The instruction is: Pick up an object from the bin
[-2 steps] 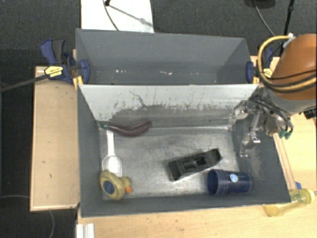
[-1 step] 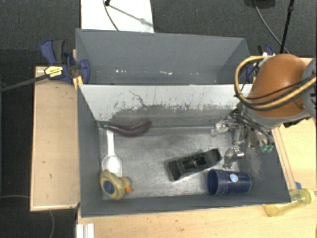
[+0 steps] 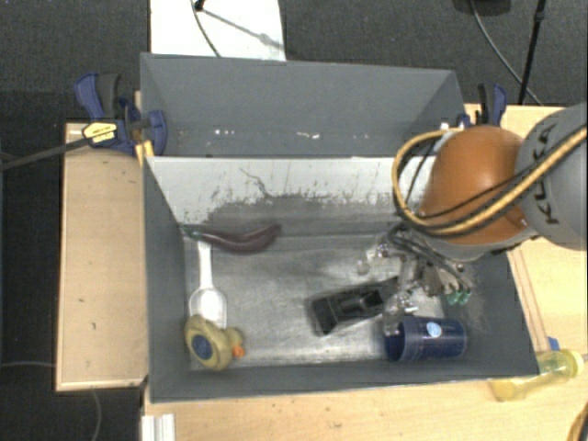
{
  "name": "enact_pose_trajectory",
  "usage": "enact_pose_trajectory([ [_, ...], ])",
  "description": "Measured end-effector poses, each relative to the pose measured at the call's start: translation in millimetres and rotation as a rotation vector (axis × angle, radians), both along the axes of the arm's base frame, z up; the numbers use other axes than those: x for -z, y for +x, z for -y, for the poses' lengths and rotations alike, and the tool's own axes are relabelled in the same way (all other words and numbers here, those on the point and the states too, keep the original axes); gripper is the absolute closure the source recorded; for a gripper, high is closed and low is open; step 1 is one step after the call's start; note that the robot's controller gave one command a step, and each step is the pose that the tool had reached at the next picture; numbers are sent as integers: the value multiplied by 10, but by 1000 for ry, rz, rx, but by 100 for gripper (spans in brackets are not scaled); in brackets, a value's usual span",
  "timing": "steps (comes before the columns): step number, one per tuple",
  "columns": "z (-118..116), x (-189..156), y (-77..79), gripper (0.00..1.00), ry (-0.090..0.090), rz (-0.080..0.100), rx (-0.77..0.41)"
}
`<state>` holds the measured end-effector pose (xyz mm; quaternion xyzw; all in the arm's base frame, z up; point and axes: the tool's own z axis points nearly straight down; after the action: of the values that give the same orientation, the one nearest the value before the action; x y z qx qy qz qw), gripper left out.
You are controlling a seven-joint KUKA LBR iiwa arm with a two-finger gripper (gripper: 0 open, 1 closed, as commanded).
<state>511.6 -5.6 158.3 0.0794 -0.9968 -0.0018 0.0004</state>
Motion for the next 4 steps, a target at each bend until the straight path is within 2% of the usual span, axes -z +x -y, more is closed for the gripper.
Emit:
enact_pose_trajectory([
  [1,-6,203,133,0,-3,2,-167],
  [2,-30,894,121,0,-2,9,-180],
  [3,-2,842,200,100,0,3,-209],
  [4,-2,842,200,100,0,3,-209],
])
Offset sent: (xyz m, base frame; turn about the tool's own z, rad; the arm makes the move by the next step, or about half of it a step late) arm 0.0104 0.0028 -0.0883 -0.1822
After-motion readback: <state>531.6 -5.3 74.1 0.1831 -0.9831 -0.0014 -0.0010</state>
